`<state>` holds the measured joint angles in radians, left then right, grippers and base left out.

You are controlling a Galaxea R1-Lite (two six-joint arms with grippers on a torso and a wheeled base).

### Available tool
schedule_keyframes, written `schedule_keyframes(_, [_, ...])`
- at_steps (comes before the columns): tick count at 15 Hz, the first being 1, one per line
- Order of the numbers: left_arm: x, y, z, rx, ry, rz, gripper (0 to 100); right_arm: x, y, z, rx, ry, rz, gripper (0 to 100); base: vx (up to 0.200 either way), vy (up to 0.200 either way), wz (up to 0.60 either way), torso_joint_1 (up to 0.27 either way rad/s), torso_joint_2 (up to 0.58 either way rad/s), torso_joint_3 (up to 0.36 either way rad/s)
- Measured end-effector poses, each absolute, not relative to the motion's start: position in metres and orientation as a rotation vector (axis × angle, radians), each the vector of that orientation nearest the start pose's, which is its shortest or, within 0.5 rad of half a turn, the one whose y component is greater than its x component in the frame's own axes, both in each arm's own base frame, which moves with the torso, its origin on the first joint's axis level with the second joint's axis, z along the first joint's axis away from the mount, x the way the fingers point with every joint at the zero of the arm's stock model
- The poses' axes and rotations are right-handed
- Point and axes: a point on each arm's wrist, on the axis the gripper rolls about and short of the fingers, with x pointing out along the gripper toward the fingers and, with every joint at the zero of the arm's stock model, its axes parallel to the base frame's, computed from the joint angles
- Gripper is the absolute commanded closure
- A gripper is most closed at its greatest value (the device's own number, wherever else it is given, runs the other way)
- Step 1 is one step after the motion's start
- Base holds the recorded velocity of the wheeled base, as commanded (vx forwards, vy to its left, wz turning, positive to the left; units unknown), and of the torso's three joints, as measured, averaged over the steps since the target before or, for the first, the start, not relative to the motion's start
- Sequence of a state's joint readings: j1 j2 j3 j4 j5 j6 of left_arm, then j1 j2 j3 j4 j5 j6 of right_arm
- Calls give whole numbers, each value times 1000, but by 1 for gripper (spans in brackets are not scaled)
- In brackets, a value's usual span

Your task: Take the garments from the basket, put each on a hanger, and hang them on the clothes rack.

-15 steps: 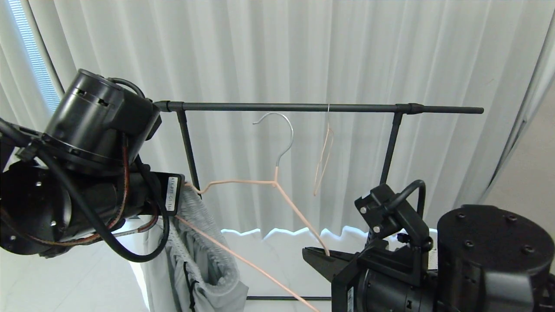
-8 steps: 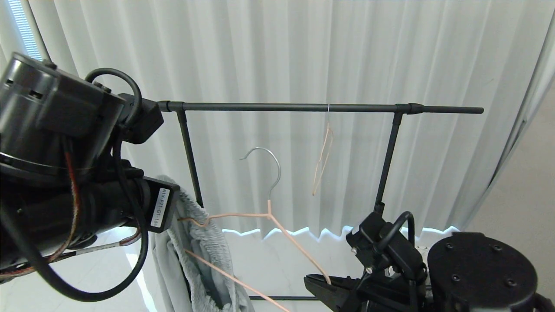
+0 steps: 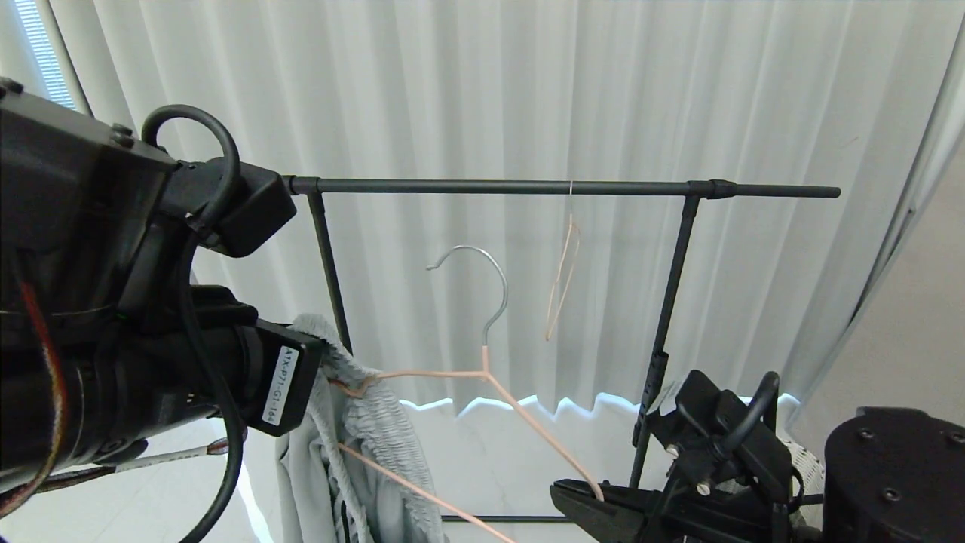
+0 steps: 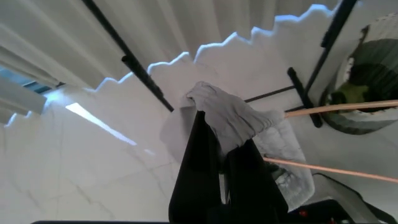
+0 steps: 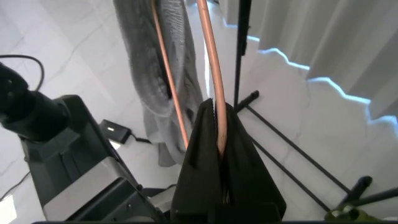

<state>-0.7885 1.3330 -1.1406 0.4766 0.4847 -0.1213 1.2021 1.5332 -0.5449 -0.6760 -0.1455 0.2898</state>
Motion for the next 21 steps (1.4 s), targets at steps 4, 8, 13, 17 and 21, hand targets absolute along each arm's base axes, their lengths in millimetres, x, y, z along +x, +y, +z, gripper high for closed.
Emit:
schedule_keyframes(4, [135, -139, 271, 262, 547, -316, 100, 83, 245, 158, 72, 380, 1061, 100, 0, 0, 0, 0, 0, 0])
schedule_keyframes(8, [125, -146, 274, 230, 543, -380, 100, 84, 263, 146, 71, 391, 1077, 100, 0, 0, 0, 0, 0, 0])
schedule_keyframes(13, [116, -144, 276, 204, 546, -450, 100, 87, 273, 142, 94, 413, 1065, 100, 0, 0, 0, 0, 0, 0])
schedule_keyframes(17, [118, -142, 275, 197, 540, -435, 100, 88, 276, 148, 121, 381, 1067, 100, 0, 0, 0, 0, 0, 0])
schedule_keyframes(21, [116, -142, 276, 200, 533, -448, 100, 91, 278, 156, 145, 348, 1047, 100, 0, 0, 0, 0, 0, 0])
